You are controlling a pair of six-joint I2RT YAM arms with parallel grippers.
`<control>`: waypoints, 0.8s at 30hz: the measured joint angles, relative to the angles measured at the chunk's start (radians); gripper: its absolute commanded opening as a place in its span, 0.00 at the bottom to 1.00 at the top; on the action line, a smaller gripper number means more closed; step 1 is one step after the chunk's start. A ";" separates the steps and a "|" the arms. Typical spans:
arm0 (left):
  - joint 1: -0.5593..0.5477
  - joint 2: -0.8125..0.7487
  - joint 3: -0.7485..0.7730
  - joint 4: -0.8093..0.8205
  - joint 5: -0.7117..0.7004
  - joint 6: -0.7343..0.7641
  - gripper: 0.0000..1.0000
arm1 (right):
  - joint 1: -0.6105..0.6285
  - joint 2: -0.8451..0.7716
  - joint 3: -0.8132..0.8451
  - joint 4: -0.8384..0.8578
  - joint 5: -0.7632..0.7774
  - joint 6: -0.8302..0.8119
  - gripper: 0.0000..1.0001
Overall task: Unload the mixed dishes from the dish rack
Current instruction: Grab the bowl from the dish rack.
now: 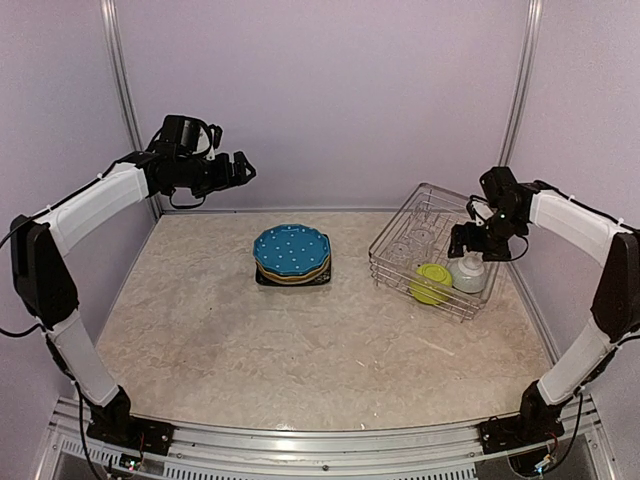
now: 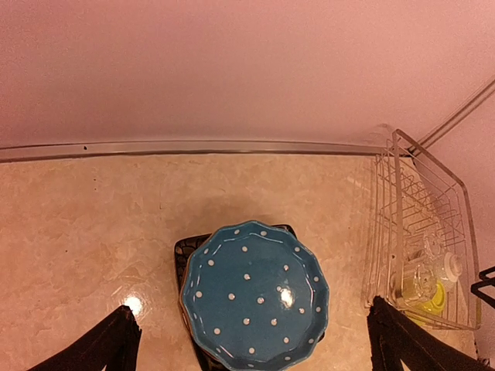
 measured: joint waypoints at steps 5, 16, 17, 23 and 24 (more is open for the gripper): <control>0.000 0.000 -0.002 0.000 -0.008 0.012 0.99 | -0.026 0.037 0.000 0.003 0.020 -0.008 0.92; 0.000 0.000 -0.002 0.000 -0.009 0.031 0.99 | -0.079 0.144 0.014 0.034 0.026 -0.034 0.81; 0.000 0.000 -0.002 0.000 -0.010 0.034 0.99 | -0.079 0.155 0.019 0.034 0.027 -0.038 0.80; 0.002 0.000 -0.002 0.000 -0.015 0.042 0.99 | -0.079 0.196 0.053 0.038 0.054 -0.061 0.72; 0.002 0.000 -0.002 0.000 -0.015 0.042 0.99 | -0.079 0.199 0.056 0.039 0.060 -0.065 0.70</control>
